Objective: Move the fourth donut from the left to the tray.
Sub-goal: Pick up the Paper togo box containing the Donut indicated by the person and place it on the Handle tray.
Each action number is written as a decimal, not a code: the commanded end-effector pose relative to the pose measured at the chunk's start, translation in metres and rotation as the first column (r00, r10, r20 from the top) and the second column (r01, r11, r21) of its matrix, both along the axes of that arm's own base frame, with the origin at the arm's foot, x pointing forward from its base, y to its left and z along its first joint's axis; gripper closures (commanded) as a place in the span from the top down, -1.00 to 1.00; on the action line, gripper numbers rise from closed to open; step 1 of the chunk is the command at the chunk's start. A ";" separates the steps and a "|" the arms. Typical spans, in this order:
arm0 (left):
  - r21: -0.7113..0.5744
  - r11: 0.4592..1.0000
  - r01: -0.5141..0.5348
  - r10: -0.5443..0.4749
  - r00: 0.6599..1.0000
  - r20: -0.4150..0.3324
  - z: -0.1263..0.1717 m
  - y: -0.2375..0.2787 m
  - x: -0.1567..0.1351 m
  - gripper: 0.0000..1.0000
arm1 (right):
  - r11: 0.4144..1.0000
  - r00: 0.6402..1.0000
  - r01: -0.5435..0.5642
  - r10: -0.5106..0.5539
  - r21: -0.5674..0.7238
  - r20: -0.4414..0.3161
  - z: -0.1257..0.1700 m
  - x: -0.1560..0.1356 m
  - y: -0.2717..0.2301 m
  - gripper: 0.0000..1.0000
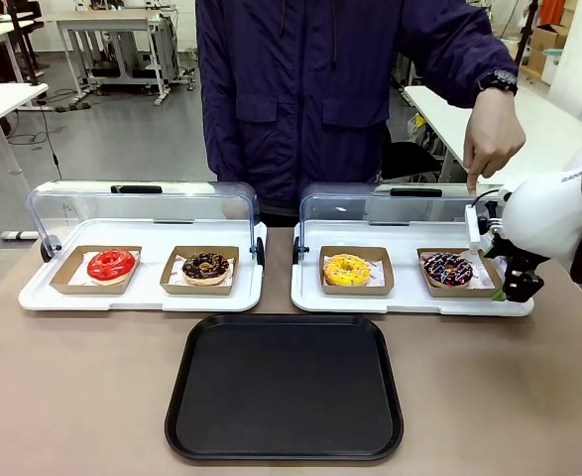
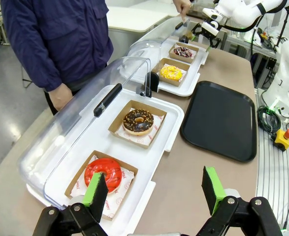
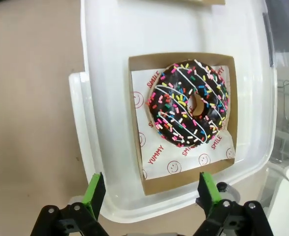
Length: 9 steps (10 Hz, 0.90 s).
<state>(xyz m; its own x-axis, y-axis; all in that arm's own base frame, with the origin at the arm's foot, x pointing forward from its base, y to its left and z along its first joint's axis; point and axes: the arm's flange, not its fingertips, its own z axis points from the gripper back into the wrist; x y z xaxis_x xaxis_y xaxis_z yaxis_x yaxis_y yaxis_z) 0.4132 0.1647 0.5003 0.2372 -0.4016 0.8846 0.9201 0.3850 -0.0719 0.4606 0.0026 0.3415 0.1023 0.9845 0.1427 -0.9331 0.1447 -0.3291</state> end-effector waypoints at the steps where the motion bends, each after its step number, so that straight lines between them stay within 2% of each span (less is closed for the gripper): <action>1: -0.011 1.000 0.009 -0.009 1.000 0.013 0.002 -0.001 0.000 1.00 | 0.999 1.000 0.007 -0.007 -0.032 0.010 -0.001 0.014 -0.003 1.00; 9: -0.011 1.000 0.009 -0.009 1.000 0.013 0.002 -0.001 0.000 1.00 | 0.998 0.999 -0.025 0.023 -0.053 -0.043 -0.034 0.038 -0.005 1.00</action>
